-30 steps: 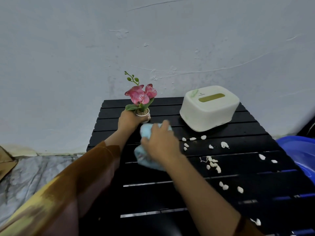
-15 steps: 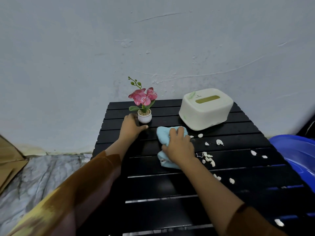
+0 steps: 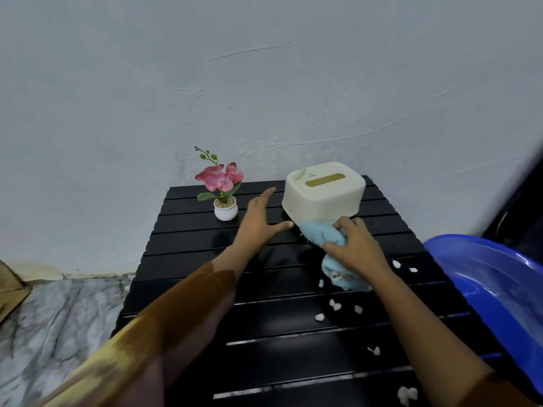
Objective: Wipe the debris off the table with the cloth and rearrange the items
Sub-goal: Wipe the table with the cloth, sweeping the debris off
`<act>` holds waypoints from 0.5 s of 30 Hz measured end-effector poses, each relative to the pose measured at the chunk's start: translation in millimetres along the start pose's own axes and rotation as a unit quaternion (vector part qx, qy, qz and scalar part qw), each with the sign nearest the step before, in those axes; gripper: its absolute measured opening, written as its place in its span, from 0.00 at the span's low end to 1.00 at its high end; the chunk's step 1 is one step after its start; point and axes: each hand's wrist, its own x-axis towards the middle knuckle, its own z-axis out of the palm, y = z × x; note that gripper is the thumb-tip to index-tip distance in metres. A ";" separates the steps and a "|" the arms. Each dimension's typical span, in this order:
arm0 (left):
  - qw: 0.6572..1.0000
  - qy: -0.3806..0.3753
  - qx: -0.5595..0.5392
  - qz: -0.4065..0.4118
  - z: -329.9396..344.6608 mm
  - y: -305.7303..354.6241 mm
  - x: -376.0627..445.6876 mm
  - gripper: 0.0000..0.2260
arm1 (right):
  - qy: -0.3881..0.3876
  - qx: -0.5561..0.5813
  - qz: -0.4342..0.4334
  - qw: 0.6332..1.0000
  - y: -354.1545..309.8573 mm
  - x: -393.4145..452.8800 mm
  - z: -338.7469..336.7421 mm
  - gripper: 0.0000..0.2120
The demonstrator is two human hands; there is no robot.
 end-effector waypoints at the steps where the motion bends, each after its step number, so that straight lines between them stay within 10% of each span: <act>1: 1.000 -0.012 0.003 0.010 6.4 5.7 2.2 0.41 | 0.000 0.005 -0.001 1.000 4.6 1.7 -4.6 0.14; 15: 0.999 0.007 0.053 -0.003 57.0 33.2 39.3 0.44 | -0.088 0.027 -0.052 0.994 44.5 15.6 -33.2 0.10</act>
